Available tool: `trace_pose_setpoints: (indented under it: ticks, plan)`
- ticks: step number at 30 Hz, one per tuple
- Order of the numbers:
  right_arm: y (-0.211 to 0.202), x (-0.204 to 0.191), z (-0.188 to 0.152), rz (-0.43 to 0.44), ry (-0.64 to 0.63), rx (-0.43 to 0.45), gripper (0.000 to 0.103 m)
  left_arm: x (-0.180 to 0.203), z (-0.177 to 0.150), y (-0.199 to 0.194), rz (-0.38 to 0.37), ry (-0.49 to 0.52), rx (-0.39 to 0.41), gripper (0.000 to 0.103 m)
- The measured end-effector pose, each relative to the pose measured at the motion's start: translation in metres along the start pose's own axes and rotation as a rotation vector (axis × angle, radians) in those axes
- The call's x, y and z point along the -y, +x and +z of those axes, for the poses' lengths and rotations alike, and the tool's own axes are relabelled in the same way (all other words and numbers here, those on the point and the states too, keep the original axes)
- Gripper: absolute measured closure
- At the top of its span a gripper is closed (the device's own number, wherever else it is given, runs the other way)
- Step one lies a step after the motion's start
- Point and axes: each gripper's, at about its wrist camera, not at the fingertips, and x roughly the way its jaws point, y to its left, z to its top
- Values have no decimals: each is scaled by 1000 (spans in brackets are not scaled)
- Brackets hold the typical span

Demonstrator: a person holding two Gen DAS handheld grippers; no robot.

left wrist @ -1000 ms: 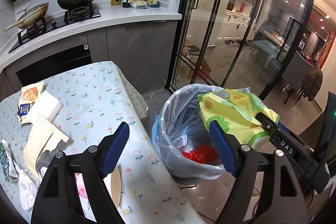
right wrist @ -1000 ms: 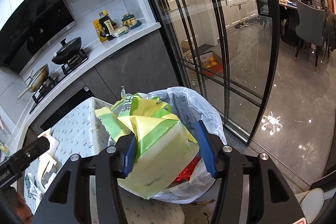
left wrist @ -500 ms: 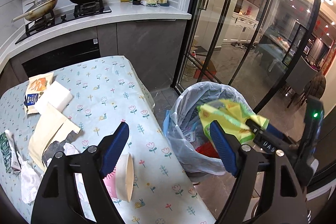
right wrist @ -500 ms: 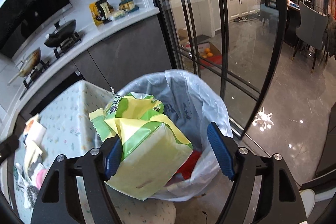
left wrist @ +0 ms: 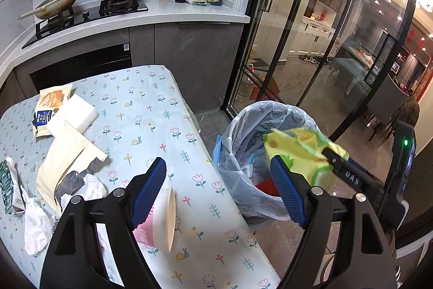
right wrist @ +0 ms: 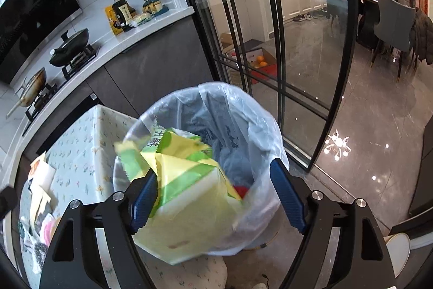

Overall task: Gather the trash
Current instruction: 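Lower the yellow-green bag into the bin and open the right tool, then move both tools back over the table toward the pink paper cup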

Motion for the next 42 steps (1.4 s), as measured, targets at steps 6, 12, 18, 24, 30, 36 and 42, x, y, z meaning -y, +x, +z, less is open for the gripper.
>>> trace_pose_setpoints:
  ticks: [6, 12, 18, 24, 30, 36, 42]
  plan:
    - [8, -24, 14, 56, -38, -1, 21, -9, 0, -1, 6, -20, 2, 28]
    - [0, -38, 18, 65, -57, 25, 21, -19, -3, -2, 20, -28, -3, 28]
    - [-19, -43, 13, 71, -65, 42, 21, -32, -5, -4, 30, -54, -10, 28]
    - [-48, -50, 5, 101, -69, 64, 21, -45, -13, -14, 42, -67, -11, 27]
    - [-76, -70, -9, 150, -107, 82, 21, -66, -26, -31, 81, -70, -1, 20]
    - [-92, -104, -29, 205, -173, 66, 21, -96, -41, -49, 117, -101, -9, 18]
    - [-97, -144, -56, 241, -258, 33, 21, -133, -58, -65, 160, -139, -16, 17]
